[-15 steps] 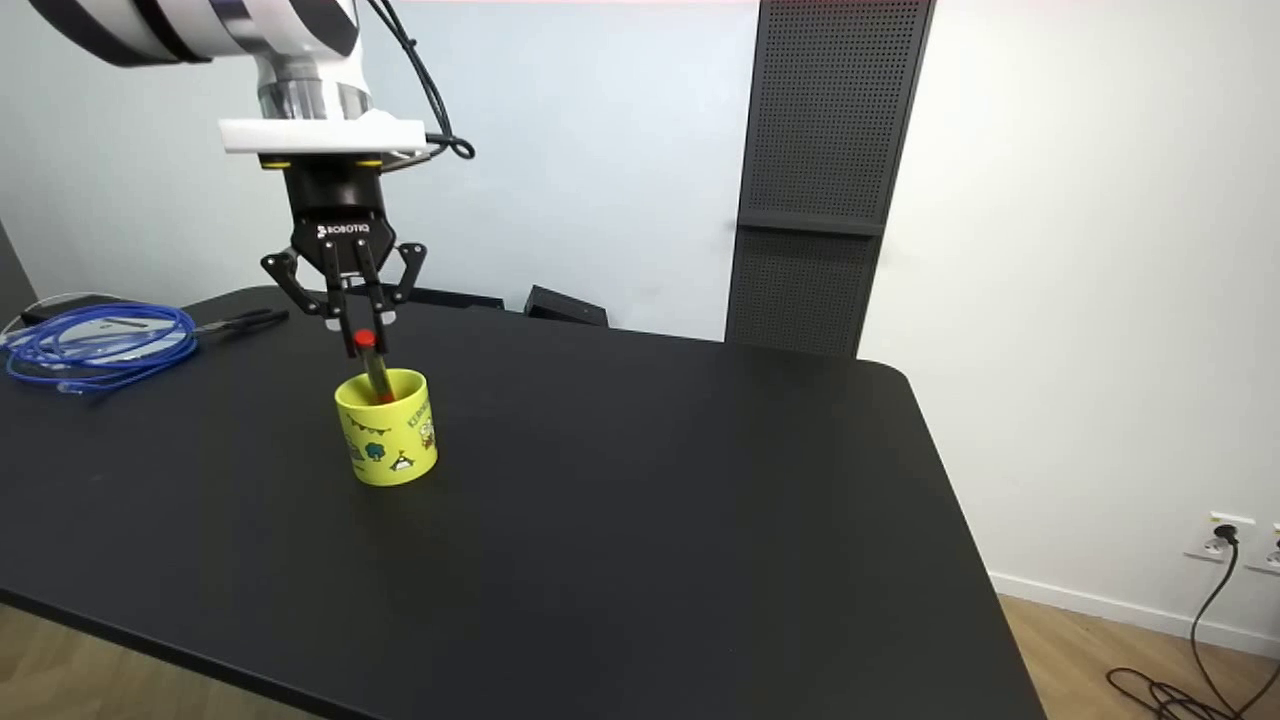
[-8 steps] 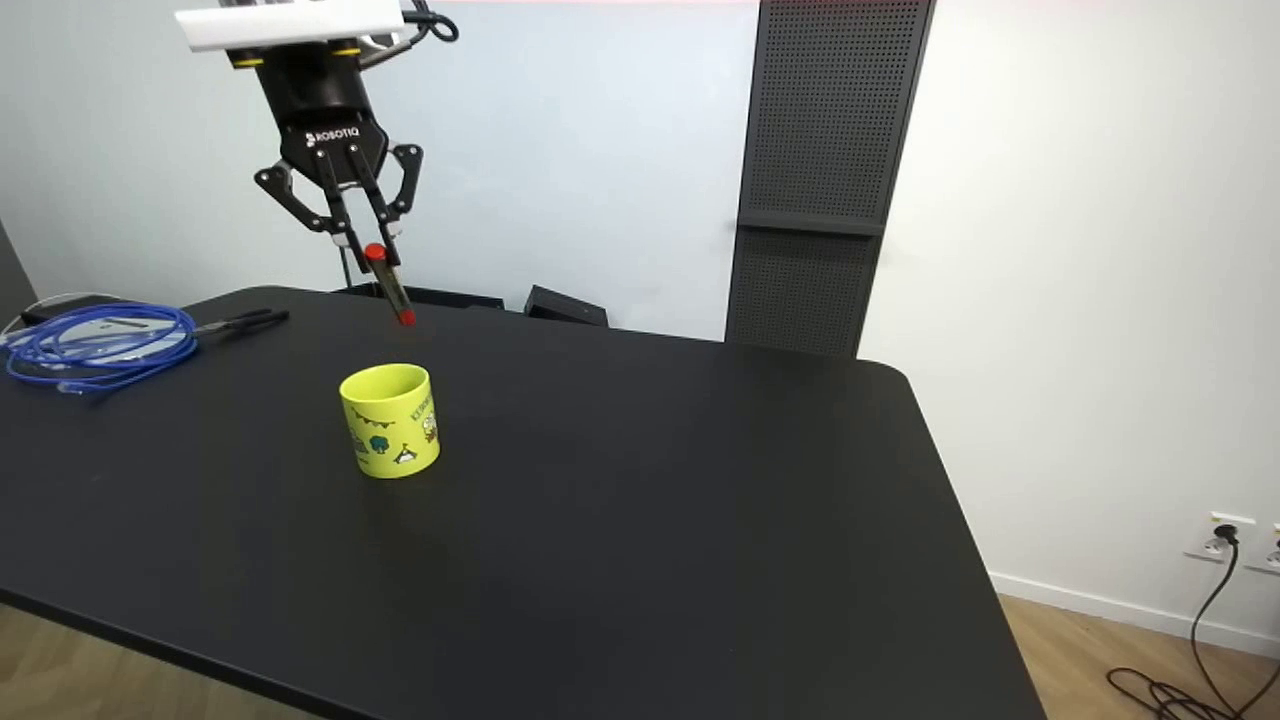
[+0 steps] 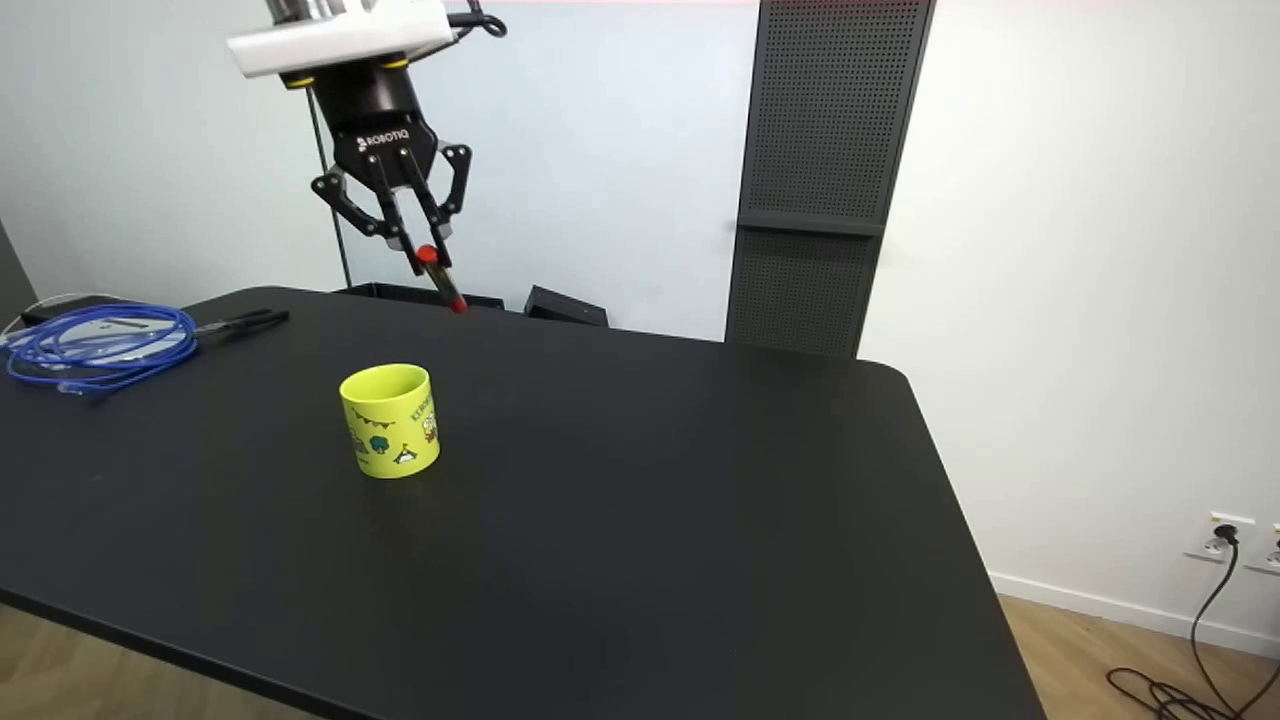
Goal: Put the marker on the table
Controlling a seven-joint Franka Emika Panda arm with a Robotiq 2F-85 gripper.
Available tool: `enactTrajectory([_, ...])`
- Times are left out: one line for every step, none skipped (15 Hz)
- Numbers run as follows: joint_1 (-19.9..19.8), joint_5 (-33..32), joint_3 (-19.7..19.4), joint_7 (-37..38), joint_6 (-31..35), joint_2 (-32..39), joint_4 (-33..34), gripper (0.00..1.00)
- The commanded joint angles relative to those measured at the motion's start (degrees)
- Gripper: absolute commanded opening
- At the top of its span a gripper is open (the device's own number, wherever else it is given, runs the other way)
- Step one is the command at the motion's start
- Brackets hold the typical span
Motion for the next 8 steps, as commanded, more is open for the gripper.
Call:
enactTrajectory([-1.91,0.8,-1.94,-1.24,6.56,2.5,-0.9,0.06])
enactTrajectory([-2.34,1.01,-2.32,-1.83,7.82,3.55,-0.7,0.06])
enactTrajectory([-2.74,1.58,-2.63,-3.09,8.83,4.79,-0.26,0.06])
enactTrajectory([-3.14,2.47,-2.82,-4.5,9.73,6.24,0.27,0.06])
enactTrajectory([-3.48,3.61,-2.91,-5.99,10.42,7.51,0.66,0.06])
enactTrajectory([-3.87,4.89,-2.87,-8.02,10.82,9.02,1.27,0.06])
enactTrajectory([-4.24,6.29,-2.74,-10.21,11.17,10.32,1.77,0.06])
enactTrajectory([-4.69,7.86,-2.48,-12.81,11.58,11.83,2.48,0.06])
